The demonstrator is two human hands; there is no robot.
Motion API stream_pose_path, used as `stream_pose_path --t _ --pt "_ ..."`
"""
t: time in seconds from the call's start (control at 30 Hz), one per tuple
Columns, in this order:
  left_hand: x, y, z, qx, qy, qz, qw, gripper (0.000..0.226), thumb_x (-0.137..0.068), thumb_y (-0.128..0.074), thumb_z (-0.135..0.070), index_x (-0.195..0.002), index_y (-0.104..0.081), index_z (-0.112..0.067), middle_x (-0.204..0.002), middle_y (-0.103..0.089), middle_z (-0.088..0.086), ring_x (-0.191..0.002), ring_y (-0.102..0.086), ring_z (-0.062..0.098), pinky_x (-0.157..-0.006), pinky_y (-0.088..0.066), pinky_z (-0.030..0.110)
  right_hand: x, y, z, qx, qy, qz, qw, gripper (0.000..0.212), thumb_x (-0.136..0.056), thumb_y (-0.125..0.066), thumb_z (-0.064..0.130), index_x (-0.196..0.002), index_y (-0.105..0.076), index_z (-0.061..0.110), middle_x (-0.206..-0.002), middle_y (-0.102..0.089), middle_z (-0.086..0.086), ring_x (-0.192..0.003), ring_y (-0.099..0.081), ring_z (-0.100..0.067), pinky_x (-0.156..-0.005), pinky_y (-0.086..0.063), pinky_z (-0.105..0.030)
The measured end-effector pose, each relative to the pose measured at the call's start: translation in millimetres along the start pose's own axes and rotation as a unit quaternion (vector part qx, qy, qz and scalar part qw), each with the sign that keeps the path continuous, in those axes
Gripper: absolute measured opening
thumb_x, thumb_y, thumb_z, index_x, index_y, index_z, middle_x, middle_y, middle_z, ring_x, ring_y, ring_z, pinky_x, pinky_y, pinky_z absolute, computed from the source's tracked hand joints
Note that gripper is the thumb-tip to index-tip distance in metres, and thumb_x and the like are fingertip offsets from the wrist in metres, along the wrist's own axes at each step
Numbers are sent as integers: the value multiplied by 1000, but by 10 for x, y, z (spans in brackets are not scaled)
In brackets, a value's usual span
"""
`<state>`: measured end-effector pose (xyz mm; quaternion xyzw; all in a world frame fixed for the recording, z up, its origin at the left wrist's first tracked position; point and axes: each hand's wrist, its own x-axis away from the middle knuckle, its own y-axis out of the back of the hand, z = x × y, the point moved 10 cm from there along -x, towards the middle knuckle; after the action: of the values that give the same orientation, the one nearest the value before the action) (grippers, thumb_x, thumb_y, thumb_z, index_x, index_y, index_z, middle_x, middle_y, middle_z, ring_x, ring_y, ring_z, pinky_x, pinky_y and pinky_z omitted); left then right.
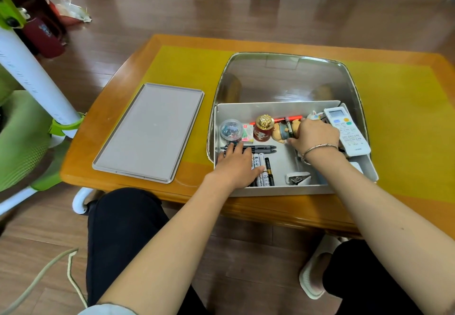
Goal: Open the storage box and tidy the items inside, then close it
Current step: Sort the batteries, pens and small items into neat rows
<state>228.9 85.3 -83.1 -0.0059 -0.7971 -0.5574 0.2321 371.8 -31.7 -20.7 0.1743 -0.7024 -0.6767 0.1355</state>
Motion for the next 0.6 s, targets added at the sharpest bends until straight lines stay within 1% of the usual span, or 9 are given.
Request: stream_pose_path --t 0.03,0.17,0.27,0.37,0.43,0.5,0.6 --pt "1 1 2 1 0 -1 1000 73 -95 -37 -58 -151 -17 -15 -161 -3 7 -147 1 30 -116 -7 52 -7 -12 24 14 2 0 1000 38 -80 -66 45 -98 -60 12 -96 -65 -10 -90 -63 -29 -61 -36 -29" --pt "12 6 -2 -6 -2 -4 1000 72 -96 -38 -56 -151 -16 -16 -160 -4 8 -147 -1 30 -117 -8 52 -28 -16 42 39 -8 7 999 24 -82 -62 26 -101 -61 10 -97 -66 -11 -90 -64 -30 -63 -37 -30" --pt "21 16 -2 -3 -2 -7 1000 71 -96 -38 -55 -151 -16 -16 -160 -5 9 -147 -2 31 -117 -8 52 -12 -27 96 64 4 14 998 25 -84 -61 26 -104 -60 10 -102 -64 -10 -94 -63 -30 -65 -38 -30" --pt "27 17 -5 -3 -3 -8 1000 70 -96 -39 -53 -151 -18 -16 -160 -6 9 -146 -2 31 -117 -8 52 -4 -103 190 78 25 39 996 25 -85 -56 16 -109 -60 10 -113 -60 -7 -103 -60 -29 -71 -41 -31" --pt "30 19 -7 -5 -3 -8 1000 68 -96 -39 -53 -150 -19 -16 -160 -6 10 -146 -2 32 -116 -8 52 -6 -100 187 59 18 43 997 26 -84 -57 18 -108 -60 9 -113 -60 -8 -103 -60 -29 -69 -37 -30" --pt "30 23 -10 -4 -4 -8 1000 67 -96 -40 -52 -149 -21 -16 -160 -7 10 -146 -3 32 -116 -9 52 3 -41 131 15 -3 32 999 27 -84 -57 25 -104 -61 6 -107 -61 -12 -100 -60 -32 -67 -36 -31" --pt "31 20 -17 -2 -5 -8 1000 66 -96 -40 -52 -149 -23 -15 -160 -7 10 -146 -2 32 -116 -9 53 61 136 42 -67 -25 -12 997 31 -84 -55 34 -89 -64 5 -95 -64 -20 -91 -61 -37 -64 -37 -32"
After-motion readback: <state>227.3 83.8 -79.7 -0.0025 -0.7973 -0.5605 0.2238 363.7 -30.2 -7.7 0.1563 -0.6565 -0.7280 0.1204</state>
